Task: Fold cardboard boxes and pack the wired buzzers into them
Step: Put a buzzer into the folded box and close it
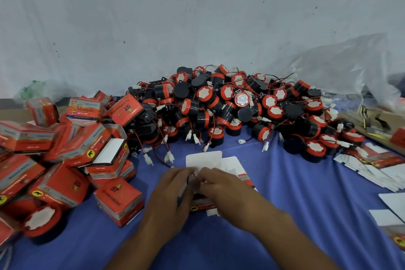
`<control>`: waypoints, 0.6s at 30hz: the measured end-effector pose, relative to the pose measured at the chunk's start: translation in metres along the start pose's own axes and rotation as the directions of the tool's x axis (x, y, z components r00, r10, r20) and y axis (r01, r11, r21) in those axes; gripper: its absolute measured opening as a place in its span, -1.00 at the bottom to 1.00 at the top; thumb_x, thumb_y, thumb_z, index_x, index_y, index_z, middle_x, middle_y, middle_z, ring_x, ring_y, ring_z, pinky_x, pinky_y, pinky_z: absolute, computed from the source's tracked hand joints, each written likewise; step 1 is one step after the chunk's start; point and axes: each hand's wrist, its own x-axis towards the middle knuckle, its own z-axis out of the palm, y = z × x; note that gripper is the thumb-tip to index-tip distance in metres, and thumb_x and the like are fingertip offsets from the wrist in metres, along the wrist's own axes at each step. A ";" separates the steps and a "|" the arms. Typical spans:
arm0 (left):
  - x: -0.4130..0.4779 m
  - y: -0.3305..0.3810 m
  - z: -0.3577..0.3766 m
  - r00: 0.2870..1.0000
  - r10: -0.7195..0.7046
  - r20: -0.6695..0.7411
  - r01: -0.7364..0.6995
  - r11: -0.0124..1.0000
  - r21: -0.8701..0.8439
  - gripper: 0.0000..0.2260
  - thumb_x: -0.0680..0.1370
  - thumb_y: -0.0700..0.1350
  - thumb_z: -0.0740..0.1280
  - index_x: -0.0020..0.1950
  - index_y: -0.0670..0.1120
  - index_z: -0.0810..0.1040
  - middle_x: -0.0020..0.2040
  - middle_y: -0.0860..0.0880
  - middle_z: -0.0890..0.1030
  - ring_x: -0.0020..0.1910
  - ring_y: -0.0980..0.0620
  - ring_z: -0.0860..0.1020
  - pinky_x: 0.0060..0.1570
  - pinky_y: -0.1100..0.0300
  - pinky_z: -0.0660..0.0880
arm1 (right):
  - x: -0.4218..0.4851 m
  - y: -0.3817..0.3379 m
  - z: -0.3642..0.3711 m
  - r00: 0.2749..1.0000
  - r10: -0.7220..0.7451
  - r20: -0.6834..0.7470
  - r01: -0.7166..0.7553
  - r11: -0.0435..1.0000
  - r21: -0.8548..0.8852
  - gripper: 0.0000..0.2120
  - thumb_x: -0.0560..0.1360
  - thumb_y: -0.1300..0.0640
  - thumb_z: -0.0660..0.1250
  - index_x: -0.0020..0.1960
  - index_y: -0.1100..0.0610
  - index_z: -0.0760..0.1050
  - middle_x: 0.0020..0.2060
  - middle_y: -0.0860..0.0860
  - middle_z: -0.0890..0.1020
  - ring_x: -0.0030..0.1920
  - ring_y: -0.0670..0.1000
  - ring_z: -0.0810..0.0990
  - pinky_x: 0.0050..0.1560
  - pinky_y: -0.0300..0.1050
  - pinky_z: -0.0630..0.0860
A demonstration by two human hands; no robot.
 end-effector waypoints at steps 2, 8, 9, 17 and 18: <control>0.001 0.001 0.000 1.000 0.014 -0.002 -0.014 1.000 0.015 -0.70 0.62 -0.13 0.26 0.32 -0.13 0.56 0.17 0.00 0.55 0.14 0.07 0.53 0.16 0.25 0.47 | 0.001 -0.005 -0.001 0.999 -0.010 0.050 0.013 0.998 -0.060 -0.72 0.52 0.41 0.24 0.21 0.29 0.53 0.17 0.21 0.51 0.14 0.19 0.43 0.14 0.06 0.39; 0.003 0.004 -0.002 0.997 -0.079 -0.005 0.080 0.997 0.009 -0.75 0.64 -0.01 0.26 0.11 -0.06 0.70 0.10 0.07 0.52 0.06 0.02 0.53 0.01 0.15 0.51 | -0.001 -0.001 0.003 0.988 0.152 -0.027 -0.152 0.988 0.023 -0.47 0.45 0.39 0.33 0.33 0.00 0.35 0.16 -0.04 0.41 0.00 0.13 0.55 -0.14 0.09 0.50; 0.004 0.005 -0.001 0.997 -0.077 -0.003 0.077 0.997 0.014 -0.78 0.62 -0.03 0.28 0.06 -0.06 0.71 0.08 0.13 0.49 0.04 0.05 0.51 0.00 0.23 0.46 | -0.001 -0.002 0.006 0.988 0.148 -0.053 -0.146 0.989 0.030 -0.57 0.50 0.34 0.35 0.30 0.04 0.41 0.14 -0.03 0.45 -0.01 0.14 0.56 -0.10 0.10 0.51; 0.008 0.003 0.004 0.967 -0.247 0.053 0.250 0.967 -0.057 -0.85 0.59 -0.21 0.36 0.03 -0.13 0.73 0.07 0.05 0.55 -0.04 0.19 0.53 -0.06 0.52 0.38 | 0.006 -0.005 0.018 0.914 0.302 -0.271 -0.223 0.932 0.287 -0.88 0.57 0.16 0.37 -0.04 0.23 0.59 -0.06 0.06 0.61 -0.09 0.04 0.55 -0.02 -0.09 0.47; 0.007 0.004 0.003 0.970 -0.239 0.049 0.242 0.969 -0.059 -0.85 0.59 -0.23 0.35 0.03 -0.13 0.72 0.06 0.08 0.54 -0.03 0.19 0.53 -0.05 0.53 0.37 | 0.007 -0.005 0.019 0.916 0.298 -0.268 -0.217 0.931 0.294 -0.87 0.57 0.19 0.37 -0.05 0.26 0.61 -0.04 0.06 0.59 -0.08 0.02 0.55 -0.03 -0.14 0.47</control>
